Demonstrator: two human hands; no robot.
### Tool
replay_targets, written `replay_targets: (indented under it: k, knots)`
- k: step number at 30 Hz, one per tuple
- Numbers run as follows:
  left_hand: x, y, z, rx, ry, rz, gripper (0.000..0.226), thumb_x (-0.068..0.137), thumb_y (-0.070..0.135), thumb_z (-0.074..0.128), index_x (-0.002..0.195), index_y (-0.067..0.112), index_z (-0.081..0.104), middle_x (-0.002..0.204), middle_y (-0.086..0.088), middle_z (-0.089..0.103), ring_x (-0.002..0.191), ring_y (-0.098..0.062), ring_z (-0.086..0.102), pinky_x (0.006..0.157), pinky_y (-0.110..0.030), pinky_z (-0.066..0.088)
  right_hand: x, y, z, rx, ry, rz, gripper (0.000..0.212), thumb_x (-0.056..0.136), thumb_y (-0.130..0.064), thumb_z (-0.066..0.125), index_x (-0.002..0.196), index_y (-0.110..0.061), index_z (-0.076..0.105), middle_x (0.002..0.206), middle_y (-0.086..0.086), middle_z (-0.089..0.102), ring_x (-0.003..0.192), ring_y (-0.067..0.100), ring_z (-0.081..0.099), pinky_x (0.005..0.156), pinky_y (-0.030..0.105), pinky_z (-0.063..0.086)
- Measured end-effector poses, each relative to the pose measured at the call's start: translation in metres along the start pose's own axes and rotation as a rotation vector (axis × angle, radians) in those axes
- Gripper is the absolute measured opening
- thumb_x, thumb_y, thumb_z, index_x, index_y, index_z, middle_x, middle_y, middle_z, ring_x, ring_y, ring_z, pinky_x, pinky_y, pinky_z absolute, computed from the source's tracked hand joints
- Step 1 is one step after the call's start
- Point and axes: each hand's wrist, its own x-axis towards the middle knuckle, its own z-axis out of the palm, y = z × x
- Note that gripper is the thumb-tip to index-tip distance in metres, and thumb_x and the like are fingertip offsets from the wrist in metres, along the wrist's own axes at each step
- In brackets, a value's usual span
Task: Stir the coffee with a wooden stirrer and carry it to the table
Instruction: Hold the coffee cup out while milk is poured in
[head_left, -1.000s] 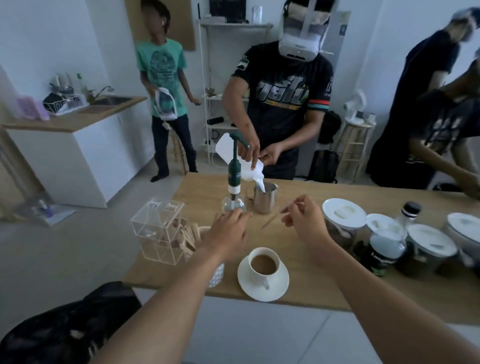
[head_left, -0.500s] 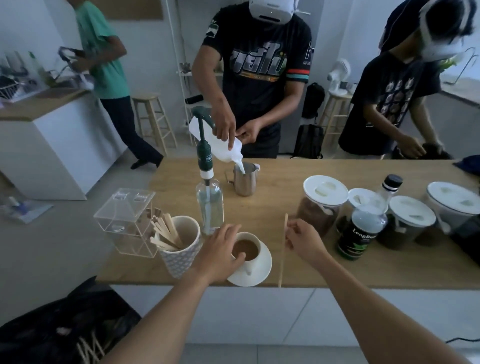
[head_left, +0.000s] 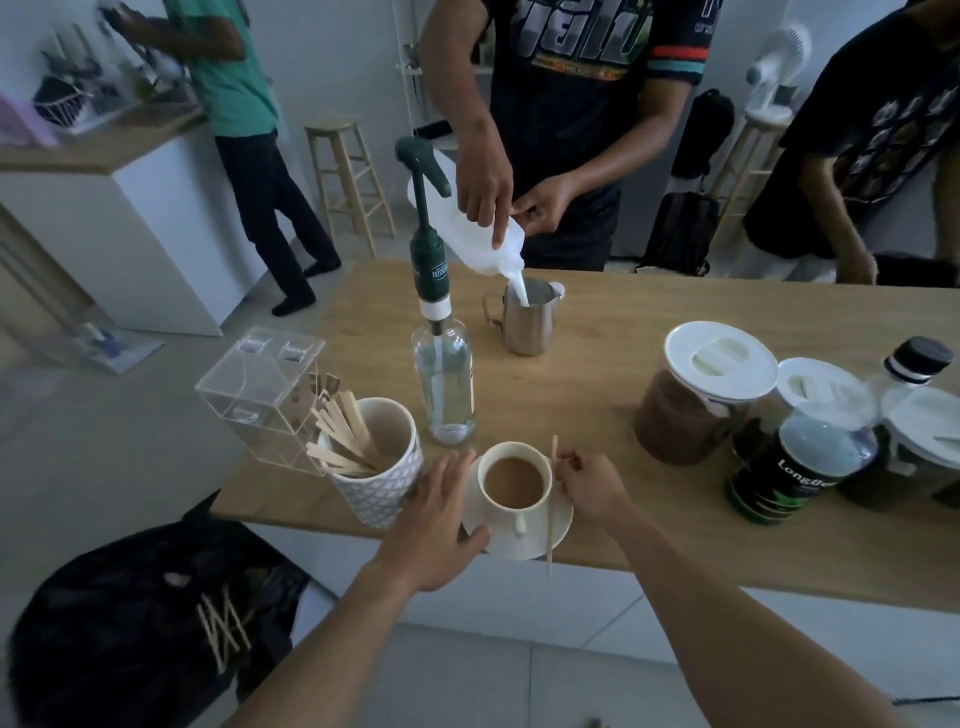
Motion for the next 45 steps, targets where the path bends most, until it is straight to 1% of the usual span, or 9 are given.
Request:
replay_targets:
  k: [5,11,18,22,25,28,33,39,45]
  knots:
    - [0.001,0.0,0.004,0.009,0.007,-0.015,0.086,0.087,0.048,0.053,0.154,0.019,0.008,0.16,-0.005,0.015,0.148,-0.025,0.016,0.119,-0.044,0.023,0.006,0.002,0.007,-0.001,0.015,-0.008,0.023,0.094,-0.012,0.056,0.108,-0.007,0.073,0.101,0.011,0.074,0.094,0.026,0.066,0.073,0.027,0.042]
    - [0.003,-0.002,0.01,-0.004,0.012,-0.021,0.078,0.092,0.047,0.048,0.154,0.02,0.009,0.161,-0.004,0.014,0.147,-0.026,0.019,0.119,-0.043,0.023,0.003,0.002,0.008,0.01,0.064,-0.013,0.014,0.092,-0.015,0.06,0.1,-0.016,0.071,0.09,0.004,0.073,0.085,0.02,0.064,0.069,0.026,0.041]
    - [0.004,-0.002,0.009,-0.131,-0.027,-0.054,0.086,0.078,0.059,0.053,0.148,0.032,0.01,0.152,0.002,0.027,0.14,-0.021,0.028,0.113,-0.039,0.027,-0.007,0.002,-0.004,-0.028,0.082,-0.028,0.027,0.097,-0.013,0.049,0.117,-0.007,0.065,0.112,0.009,0.071,0.101,0.024,0.064,0.079,0.025,0.04]
    - [0.012,0.002,0.003,-0.28,-0.084,-0.135,0.087,0.071,0.052,0.064,0.144,0.035,0.02,0.149,0.004,0.036,0.137,-0.02,0.034,0.111,-0.041,0.033,-0.018,0.003,-0.015,-0.102,-0.017,-0.1,0.032,0.092,-0.014,0.058,0.123,-0.009,0.062,0.113,0.005,0.07,0.097,0.016,0.062,0.082,0.026,0.045]
    - [0.019,0.006,0.0,-0.41,-0.114,-0.167,0.091,0.068,0.045,0.072,0.145,0.037,0.024,0.147,0.008,0.041,0.136,-0.015,0.037,0.104,-0.027,0.037,-0.027,0.002,-0.021,-0.21,-0.148,-0.183,0.052,0.083,-0.015,0.071,0.133,-0.013,0.057,0.119,0.004,0.068,0.107,0.019,0.063,0.089,0.028,0.047]
    - [0.023,0.009,-0.003,-0.524,-0.126,-0.173,0.09,0.064,0.035,0.079,0.142,0.04,0.033,0.139,0.012,0.049,0.13,-0.012,0.045,0.081,-0.011,0.044,-0.034,-0.002,-0.022,-0.353,-0.174,-0.344,0.062,0.076,-0.021,0.076,0.135,-0.019,0.056,0.126,0.001,0.067,0.117,0.019,0.059,0.099,0.032,0.043]
    - [0.026,0.016,-0.005,-0.586,-0.096,-0.182,0.083,0.059,0.036,0.086,0.131,0.043,0.045,0.127,0.019,0.06,0.119,-0.005,0.055,0.097,-0.034,0.05,-0.045,-0.012,-0.015,-0.26,-0.213,-0.451,0.064,0.071,-0.028,0.082,0.129,-0.026,0.055,0.125,-0.005,0.066,0.113,0.015,0.058,0.1,0.038,0.043]
    - [0.022,0.024,-0.009,-0.634,-0.099,-0.213,0.083,0.054,0.042,0.088,0.124,0.05,0.044,0.114,0.033,0.059,0.105,0.019,0.052,0.08,-0.01,0.042,-0.048,-0.016,-0.003,-0.198,-0.183,-0.375,0.074,0.07,-0.037,0.086,0.134,-0.026,0.051,0.132,-0.003,0.06,0.123,0.02,0.05,0.106,0.039,0.039]
    - [0.026,0.031,-0.019,-0.634,-0.119,-0.22,0.078,0.059,0.028,0.087,0.125,0.042,0.048,0.113,0.024,0.062,0.107,0.002,0.057,0.083,-0.018,0.044,-0.051,-0.02,-0.009,-0.154,-0.17,-0.405,0.06,0.07,-0.038,0.084,0.123,-0.031,0.058,0.121,-0.01,0.067,0.112,0.014,0.059,0.102,0.045,0.045]
